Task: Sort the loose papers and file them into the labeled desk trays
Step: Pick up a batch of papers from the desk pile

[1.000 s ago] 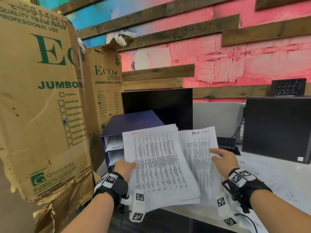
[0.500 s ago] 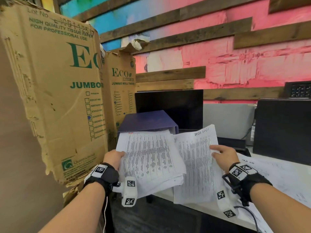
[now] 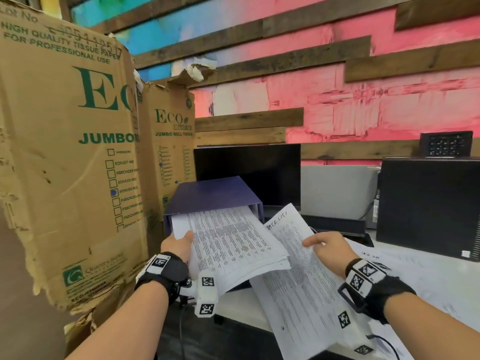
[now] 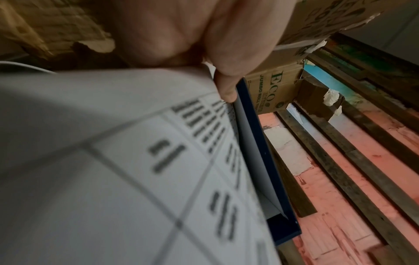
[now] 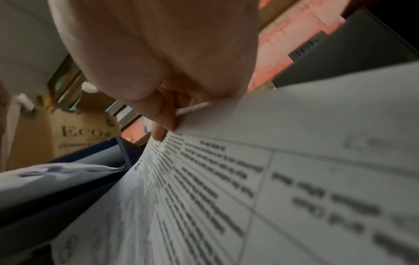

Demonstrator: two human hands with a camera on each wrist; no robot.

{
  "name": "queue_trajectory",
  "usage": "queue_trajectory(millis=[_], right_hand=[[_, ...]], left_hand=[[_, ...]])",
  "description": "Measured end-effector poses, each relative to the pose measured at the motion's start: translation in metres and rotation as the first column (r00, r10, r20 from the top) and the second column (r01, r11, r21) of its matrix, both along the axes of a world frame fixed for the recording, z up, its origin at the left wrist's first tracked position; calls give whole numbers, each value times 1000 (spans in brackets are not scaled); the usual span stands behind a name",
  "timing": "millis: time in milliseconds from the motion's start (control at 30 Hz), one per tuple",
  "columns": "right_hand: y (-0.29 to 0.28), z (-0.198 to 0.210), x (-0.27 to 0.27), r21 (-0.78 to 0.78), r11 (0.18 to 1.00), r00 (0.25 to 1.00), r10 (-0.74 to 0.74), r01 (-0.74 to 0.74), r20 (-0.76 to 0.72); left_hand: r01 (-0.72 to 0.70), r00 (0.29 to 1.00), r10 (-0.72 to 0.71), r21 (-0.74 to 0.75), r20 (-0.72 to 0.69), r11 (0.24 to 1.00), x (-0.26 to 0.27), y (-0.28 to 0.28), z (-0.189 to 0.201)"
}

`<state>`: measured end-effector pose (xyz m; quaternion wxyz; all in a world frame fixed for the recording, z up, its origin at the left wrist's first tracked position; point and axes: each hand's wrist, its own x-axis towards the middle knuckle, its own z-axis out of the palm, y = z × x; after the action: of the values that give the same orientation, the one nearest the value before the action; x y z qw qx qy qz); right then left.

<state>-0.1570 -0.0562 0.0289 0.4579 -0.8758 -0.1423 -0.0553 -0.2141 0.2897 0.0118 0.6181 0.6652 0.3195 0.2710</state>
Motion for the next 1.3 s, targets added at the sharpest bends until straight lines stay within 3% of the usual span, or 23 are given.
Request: queue_trajectory(millis=[100,167,300,467,633,833,933,1100,1267,1300], right_hand=[[-6,3,7,-193,981,993,-11,35,121],[-9,10,8,-238,970,985,-9,51,171],[-12,34,3,-139,990,959,32,8,283],[-18,76,-7,121,993,932,-29,-16,361],[-19,102,-18,196,980,918,-46,-35,394],[-12,88,-26,169,984,958,14,-65,285],[-15,92,-31,235,970,945,-21,-60,328],[-24,121,-44,518,846,948,-51,-125,313],[-18,132,-56,762,594,965,190,-258,178],[-15,128,-55,771,586,965,214,-249,149]], left_hand=[[-13,1000,14,31,-21,999,8,0,-4],[-2,999,3,4,-33,1000,13,2,-4],[84,995,-90,-121,-39,989,15,0,0],[-19,1000,19,-38,-17,999,0,-2,-2],[-115,993,111,96,49,989,-18,-9,0],[93,995,-84,227,-46,969,-28,-22,19],[139,990,-138,180,-16,974,-28,-25,25],[138,990,-137,175,-19,975,-39,-32,24],[211,972,-182,215,-146,954,-36,-46,25],[198,974,-169,210,-151,957,-37,-51,28]])
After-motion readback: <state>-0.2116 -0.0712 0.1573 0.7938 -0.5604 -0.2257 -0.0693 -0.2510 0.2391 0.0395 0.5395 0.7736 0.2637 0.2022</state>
